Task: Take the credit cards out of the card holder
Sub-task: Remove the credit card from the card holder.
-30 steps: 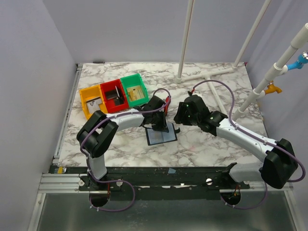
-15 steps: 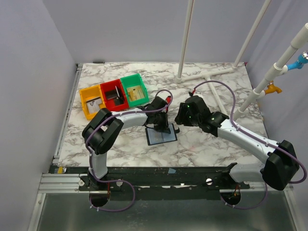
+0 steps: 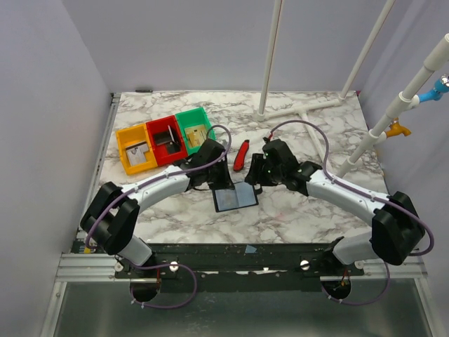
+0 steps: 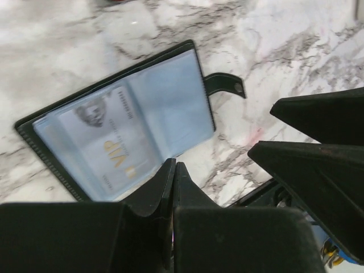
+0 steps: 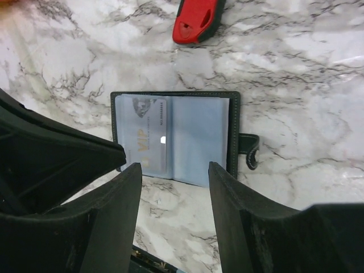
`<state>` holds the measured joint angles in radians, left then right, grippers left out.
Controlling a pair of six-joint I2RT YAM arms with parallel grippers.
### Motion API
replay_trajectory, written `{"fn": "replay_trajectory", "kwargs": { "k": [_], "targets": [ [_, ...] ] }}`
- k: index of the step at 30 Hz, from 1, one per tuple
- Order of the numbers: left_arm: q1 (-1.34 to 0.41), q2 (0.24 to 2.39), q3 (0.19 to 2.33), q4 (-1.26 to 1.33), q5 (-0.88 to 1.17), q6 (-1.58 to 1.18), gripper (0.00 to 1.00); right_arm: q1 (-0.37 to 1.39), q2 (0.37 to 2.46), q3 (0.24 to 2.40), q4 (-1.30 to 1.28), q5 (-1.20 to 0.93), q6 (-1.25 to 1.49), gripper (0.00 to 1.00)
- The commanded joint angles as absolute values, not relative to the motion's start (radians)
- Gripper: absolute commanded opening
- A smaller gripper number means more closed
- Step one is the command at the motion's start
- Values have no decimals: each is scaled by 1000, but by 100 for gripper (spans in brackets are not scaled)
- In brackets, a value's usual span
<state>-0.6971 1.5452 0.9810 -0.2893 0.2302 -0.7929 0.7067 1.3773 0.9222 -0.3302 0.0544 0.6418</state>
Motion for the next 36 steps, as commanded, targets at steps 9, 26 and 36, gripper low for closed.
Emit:
{"fn": "replay_trajectory", "kwargs": {
  "k": [9,26,36],
  "targets": [
    [-633,1509,856,-295,185,-764,0,713,1568,953,-174,-163,655,55],
    [-625,1561,831,-279,158,-753,0,713,1667,966,-141,-197,655,54],
    [-626,1593,838,-269,161,-753,0,713,1680,957,-133,-207,658,54]
  ]
}}
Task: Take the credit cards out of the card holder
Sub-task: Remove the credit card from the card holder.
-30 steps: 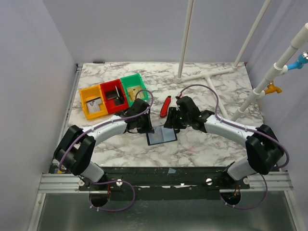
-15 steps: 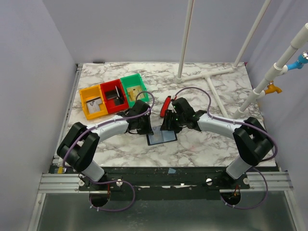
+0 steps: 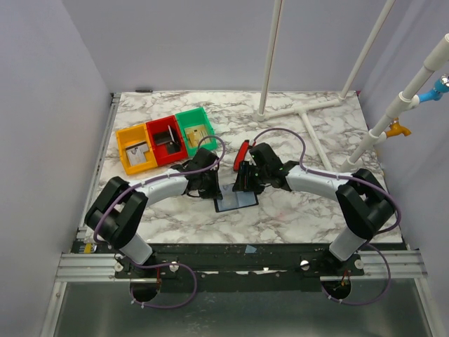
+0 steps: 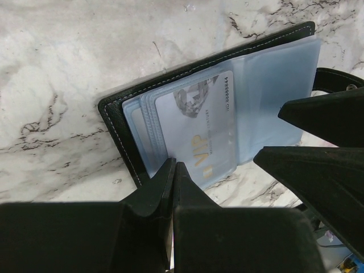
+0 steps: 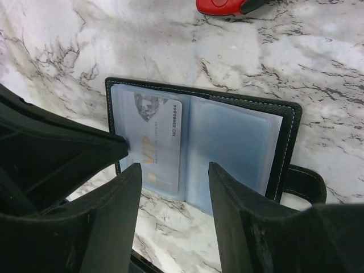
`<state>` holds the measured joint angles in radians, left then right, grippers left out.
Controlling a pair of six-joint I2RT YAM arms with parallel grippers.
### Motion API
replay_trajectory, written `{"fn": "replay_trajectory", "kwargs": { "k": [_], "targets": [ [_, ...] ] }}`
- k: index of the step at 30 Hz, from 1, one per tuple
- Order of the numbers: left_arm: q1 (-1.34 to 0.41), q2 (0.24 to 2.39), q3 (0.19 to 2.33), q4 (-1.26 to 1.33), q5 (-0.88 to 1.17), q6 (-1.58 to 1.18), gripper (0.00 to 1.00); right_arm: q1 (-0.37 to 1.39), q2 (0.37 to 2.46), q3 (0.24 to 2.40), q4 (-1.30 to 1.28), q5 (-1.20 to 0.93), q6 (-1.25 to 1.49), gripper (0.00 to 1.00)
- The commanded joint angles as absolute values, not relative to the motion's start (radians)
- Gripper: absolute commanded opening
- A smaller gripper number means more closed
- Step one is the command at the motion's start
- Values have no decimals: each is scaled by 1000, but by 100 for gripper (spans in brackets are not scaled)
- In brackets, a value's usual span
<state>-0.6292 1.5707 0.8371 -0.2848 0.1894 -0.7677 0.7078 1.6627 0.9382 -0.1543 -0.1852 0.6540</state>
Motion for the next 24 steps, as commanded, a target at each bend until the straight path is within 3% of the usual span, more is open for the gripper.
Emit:
{"fn": "replay_trajectory", "kwargs": {
  "k": [1,24],
  "targets": [
    [-626,1596,840,-269,161,-753,0,713,1680,958,-132,-207,657,54],
    [-637,1643,880,-265,182,-758,0,710,1689,924,-94,-229,691,50]
  ]
}}
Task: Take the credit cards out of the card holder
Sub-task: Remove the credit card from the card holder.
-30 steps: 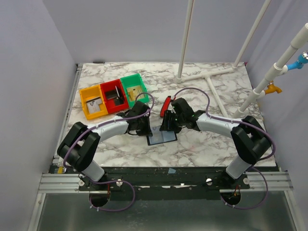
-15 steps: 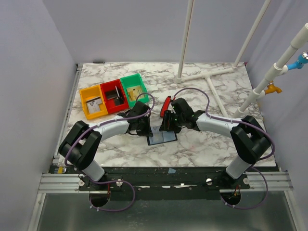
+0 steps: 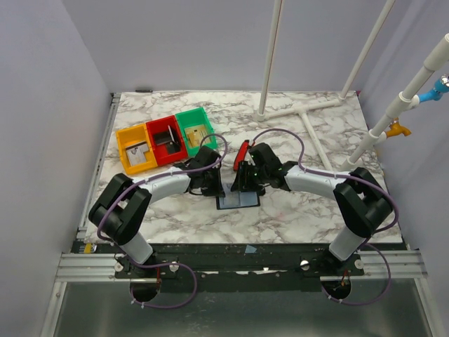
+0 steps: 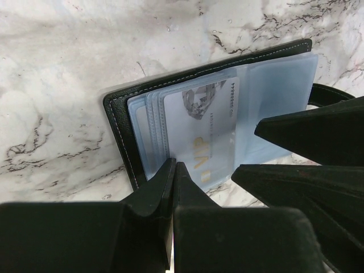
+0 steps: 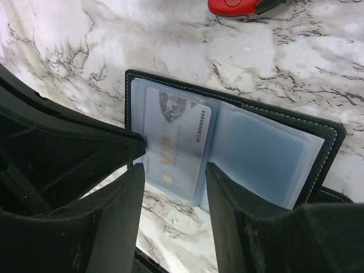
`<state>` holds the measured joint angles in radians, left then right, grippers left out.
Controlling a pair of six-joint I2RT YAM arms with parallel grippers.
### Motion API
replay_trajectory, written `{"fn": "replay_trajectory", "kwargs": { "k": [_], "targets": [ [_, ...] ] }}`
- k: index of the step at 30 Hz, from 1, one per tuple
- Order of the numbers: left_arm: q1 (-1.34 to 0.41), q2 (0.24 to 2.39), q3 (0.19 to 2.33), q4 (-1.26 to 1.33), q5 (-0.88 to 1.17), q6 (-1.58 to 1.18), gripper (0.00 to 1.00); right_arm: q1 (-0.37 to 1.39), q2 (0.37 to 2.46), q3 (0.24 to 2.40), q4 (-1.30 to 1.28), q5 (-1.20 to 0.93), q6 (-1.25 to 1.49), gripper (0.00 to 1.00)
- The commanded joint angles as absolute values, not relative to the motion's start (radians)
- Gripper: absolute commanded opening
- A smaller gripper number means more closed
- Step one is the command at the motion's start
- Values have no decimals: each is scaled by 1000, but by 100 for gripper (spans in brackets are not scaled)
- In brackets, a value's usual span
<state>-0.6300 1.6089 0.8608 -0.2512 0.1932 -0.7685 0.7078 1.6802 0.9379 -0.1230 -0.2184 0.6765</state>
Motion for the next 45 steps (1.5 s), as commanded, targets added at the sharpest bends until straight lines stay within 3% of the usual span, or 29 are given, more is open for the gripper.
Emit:
{"fn": "replay_trajectory", "kwargs": {
  "k": [1,45],
  "targets": [
    [-639,1645,883,-266,181,-758,0,708,1688,921,-92,-224,693,49],
    [-692,1730,970,-275,194,-779,0,518,1689,674,257,-499,844,46]
  ]
}}
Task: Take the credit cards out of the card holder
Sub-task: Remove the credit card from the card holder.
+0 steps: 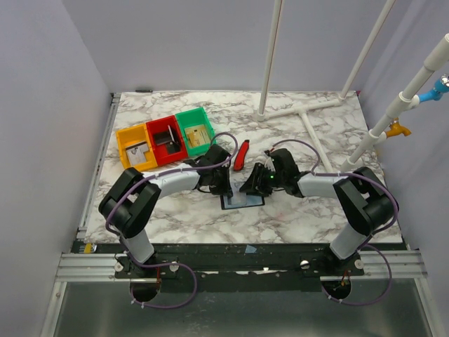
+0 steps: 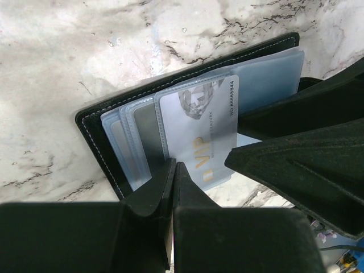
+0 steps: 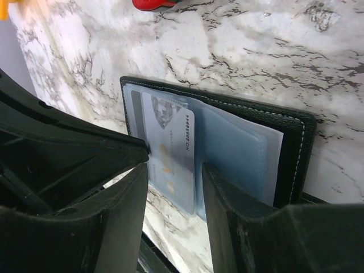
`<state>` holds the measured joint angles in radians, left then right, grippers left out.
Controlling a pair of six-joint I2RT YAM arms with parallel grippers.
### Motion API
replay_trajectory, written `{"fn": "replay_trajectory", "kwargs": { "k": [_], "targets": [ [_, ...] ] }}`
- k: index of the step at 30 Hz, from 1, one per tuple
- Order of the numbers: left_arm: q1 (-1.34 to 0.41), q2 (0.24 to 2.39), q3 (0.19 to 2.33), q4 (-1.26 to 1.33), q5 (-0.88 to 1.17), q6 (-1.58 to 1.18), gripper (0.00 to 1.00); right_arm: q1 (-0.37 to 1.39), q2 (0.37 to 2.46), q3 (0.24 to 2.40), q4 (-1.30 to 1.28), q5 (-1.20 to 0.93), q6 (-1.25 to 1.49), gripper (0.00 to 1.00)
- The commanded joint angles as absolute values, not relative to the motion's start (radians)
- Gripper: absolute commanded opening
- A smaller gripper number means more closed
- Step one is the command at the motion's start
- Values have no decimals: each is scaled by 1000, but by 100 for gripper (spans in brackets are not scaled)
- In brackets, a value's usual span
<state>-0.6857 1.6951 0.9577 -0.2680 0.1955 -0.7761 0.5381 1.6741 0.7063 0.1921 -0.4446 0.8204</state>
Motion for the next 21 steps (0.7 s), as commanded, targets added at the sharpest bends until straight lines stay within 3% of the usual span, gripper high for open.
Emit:
{"fn": "replay_trajectory", "kwargs": {
  "k": [1,21],
  "targets": [
    [-693,1734,971,-276,195,-780,0,510,1689,667,270,-506,849,46],
    [-692,1749,965,-281,195,-783,0,443,1800,578,574,-684,996,23]
  ]
}}
